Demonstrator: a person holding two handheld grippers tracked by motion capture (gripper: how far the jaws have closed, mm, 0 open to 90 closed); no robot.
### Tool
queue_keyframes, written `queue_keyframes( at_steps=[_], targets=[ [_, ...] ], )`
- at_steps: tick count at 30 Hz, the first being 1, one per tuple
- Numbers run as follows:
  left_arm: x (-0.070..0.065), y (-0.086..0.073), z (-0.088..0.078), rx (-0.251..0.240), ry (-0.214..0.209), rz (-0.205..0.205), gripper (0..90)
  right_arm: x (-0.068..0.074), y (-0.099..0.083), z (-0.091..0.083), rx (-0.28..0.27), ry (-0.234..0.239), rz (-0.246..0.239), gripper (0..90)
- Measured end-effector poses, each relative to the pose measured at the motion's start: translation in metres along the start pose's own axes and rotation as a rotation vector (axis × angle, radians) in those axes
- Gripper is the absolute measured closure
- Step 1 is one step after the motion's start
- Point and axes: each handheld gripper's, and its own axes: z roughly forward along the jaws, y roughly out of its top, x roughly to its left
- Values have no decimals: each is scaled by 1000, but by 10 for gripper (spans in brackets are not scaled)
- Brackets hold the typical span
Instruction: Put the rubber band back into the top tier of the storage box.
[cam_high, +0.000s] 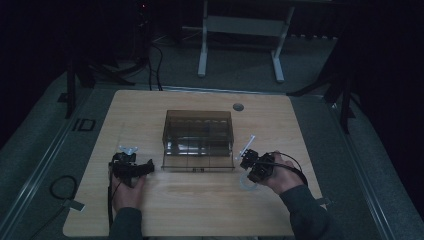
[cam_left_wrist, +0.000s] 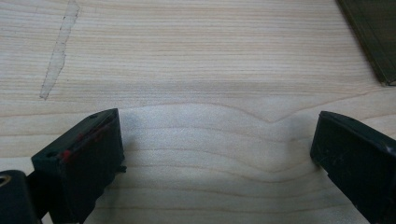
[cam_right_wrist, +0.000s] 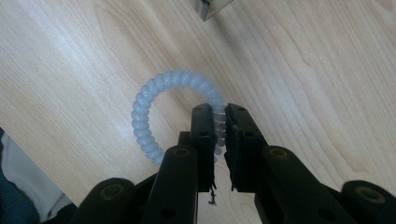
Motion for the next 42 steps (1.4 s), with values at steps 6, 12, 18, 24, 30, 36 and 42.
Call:
queue_keyframes(
  at_steps=[6,12,18,24,30,36,42],
  targets=[
    [0,0,0,0,0,0,24,-1,2,-6,-15,-3,2,820],
    [0,0,0,0,0,0,23,-1,7,-11,-30,-1,-5,820],
    [0,0,0,0,0,0,23,0,12,-15,-38,-4,-10,820],
    [0,0,0,0,0,0,23,0,15,-19,-46,-4,-14,820],
    [0,0,0,2,0,0,23,1,20,-20,-49,-3,-19,820],
    [0,0,0,2,0,0,23,1,25,-22,-54,-5,-24,820],
    [0,0,0,4,0,0,23,2,28,-24,-59,-6,-27,820]
  ],
)
